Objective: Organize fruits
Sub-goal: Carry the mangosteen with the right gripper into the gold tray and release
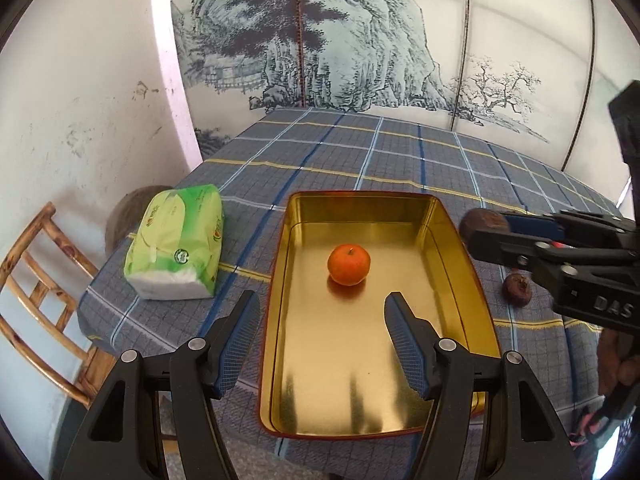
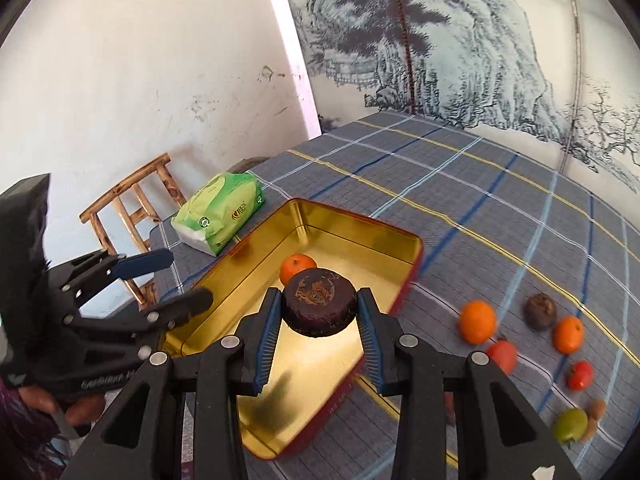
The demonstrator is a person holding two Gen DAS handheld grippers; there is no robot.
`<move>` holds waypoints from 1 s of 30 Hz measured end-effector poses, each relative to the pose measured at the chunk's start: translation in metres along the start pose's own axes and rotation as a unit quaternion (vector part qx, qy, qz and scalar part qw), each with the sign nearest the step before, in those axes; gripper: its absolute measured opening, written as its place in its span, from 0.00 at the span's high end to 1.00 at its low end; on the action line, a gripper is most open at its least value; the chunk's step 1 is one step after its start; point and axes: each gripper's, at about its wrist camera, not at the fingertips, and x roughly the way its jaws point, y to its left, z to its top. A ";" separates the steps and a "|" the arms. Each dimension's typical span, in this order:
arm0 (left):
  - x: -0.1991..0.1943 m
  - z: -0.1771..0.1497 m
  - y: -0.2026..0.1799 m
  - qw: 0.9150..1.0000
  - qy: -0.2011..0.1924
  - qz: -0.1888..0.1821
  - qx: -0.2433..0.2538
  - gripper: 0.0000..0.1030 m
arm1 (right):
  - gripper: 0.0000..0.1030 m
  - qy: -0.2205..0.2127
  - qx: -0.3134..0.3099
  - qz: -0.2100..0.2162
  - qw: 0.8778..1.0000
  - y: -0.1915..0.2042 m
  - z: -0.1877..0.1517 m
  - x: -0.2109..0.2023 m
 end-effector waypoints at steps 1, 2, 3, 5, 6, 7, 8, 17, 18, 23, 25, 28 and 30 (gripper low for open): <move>0.001 -0.001 0.002 1.000 0.002 0.000 -0.003 0.36 | 0.66 0.003 0.000 0.001 1.000 0.000 0.002 0.004; 0.001 -0.001 0.004 1.000 0.004 0.000 -0.005 0.36 | 0.66 0.005 0.001 0.001 1.000 0.001 0.004 0.007; 0.003 -0.001 0.006 1.000 0.008 0.001 -0.008 0.36 | 0.66 0.009 0.002 0.001 1.000 0.001 0.006 0.013; 0.005 -0.002 0.008 1.000 0.013 0.002 -0.009 0.36 | 0.66 0.014 0.003 0.000 1.000 0.001 0.008 0.020; 0.007 -0.002 0.010 1.000 0.015 0.006 -0.011 0.36 | 0.66 0.018 0.005 0.000 1.000 0.000 0.009 0.024; 0.009 -0.003 0.012 1.000 0.017 0.007 -0.014 0.36 | 0.66 0.022 0.006 -0.001 1.000 0.000 0.010 0.028; 0.010 -0.003 0.013 1.000 0.019 0.005 -0.015 0.36 | 0.66 0.026 0.007 -0.002 1.000 -0.001 0.010 0.033; 0.017 -0.007 0.023 0.999 0.022 0.009 -0.021 0.36 | 0.66 0.052 0.021 -0.017 0.998 -0.011 0.013 0.060; 0.017 -0.008 0.025 0.999 0.021 0.012 -0.023 0.36 | 0.66 0.055 0.023 -0.019 0.998 -0.012 0.014 0.063; 0.021 -0.009 0.031 0.999 0.022 0.024 -0.028 0.36 | 0.66 0.065 0.027 -0.024 0.997 -0.016 0.017 0.075; 0.022 -0.010 0.035 0.999 0.024 0.019 -0.036 0.36 | 0.66 0.070 0.028 -0.026 0.997 -0.016 0.018 0.080; 0.024 -0.012 0.038 0.999 0.024 0.019 -0.039 0.36 | 0.66 0.076 0.031 -0.027 0.996 -0.018 0.020 0.087; 0.024 -0.013 0.039 0.999 0.020 0.019 -0.035 0.36 | 0.66 0.080 0.031 -0.027 0.996 -0.017 0.021 0.092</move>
